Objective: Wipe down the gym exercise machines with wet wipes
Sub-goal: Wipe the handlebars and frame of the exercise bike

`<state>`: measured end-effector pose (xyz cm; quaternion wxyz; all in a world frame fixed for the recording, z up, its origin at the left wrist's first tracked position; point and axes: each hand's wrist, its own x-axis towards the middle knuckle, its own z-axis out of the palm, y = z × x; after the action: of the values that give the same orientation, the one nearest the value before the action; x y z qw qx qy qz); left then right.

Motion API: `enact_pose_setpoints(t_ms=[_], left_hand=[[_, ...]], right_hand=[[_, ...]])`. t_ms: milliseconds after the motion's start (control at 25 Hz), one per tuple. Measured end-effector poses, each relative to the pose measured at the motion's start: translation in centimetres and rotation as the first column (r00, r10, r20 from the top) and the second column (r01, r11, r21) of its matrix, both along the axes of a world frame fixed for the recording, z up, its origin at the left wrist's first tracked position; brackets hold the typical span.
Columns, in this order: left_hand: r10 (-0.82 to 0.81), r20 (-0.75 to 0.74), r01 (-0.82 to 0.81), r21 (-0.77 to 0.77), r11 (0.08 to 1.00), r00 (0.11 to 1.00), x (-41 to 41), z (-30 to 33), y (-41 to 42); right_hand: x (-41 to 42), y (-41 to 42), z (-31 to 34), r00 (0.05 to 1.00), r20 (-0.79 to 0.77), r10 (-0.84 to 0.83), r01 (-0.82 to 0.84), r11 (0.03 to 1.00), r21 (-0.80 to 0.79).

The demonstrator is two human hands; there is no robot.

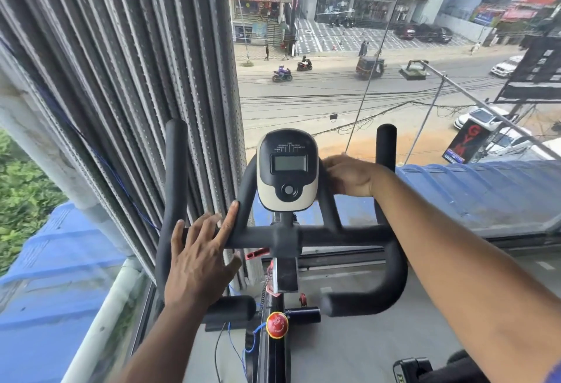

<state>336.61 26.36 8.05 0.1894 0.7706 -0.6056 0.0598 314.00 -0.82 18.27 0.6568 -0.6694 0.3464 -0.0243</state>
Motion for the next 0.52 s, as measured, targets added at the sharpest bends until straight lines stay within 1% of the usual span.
enact_pose_setpoints(t_ms=[40,80,160,200,240,320,360,400,440,480,520], left_hand=[[0.003,0.003,-0.003,-0.004,1.000,1.000,0.0,0.0,0.0],[0.008,0.002,-0.008,-0.004,1.000,1.000,0.0,0.1,0.1],[0.011,-0.001,-0.011,-0.007,1.000,1.000,0.1,0.0,0.1],[0.009,-0.003,-0.009,-0.007,1.000,1.000,0.1,0.0,0.2],[0.007,-0.005,-0.007,-0.007,1.000,1.000,0.1,0.0,0.2],[0.005,-0.007,-0.005,-0.012,1.000,1.000,0.1,-0.1,0.1],[0.007,-0.008,-0.007,-0.014,1.000,1.000,0.1,-0.2,0.1],[0.008,-0.005,-0.008,-0.014,1.000,1.000,0.1,-0.2,0.0],[0.010,-0.001,-0.010,-0.009,1.000,1.000,0.2,-0.2,0.0],[0.011,0.002,-0.011,-0.005,1.000,1.000,0.1,-0.2,0.0],[0.010,0.002,-0.010,-0.001,1.000,1.000,0.1,-0.2,0.0]], right_hand=[[0.6,0.2,0.4,0.985,0.136,-0.109,0.108,0.994,0.014],[1.1,0.5,0.6,0.959,0.226,-0.174,0.172,0.985,0.025],[1.3,1.4,0.6,0.932,0.284,-0.225,0.226,0.974,0.028],[0.8,1.8,0.3,0.939,0.264,-0.222,0.227,0.974,0.013],[0.0,2.3,0.1,0.957,0.213,-0.198,0.209,0.977,-0.030],[-2.0,3.2,-0.1,0.983,0.065,-0.173,0.183,0.954,-0.238],[-2.7,3.8,0.2,0.974,0.050,-0.220,0.222,0.893,-0.392],[-3.0,4.4,0.6,0.945,0.115,-0.306,0.317,0.768,-0.556],[-2.9,5.3,1.3,0.900,0.244,-0.361,0.422,0.580,-0.697],[-2.3,6.3,2.3,0.861,0.373,-0.346,0.494,0.388,-0.778],[-1.4,7.1,3.0,0.838,0.467,-0.283,0.533,0.240,-0.811]])
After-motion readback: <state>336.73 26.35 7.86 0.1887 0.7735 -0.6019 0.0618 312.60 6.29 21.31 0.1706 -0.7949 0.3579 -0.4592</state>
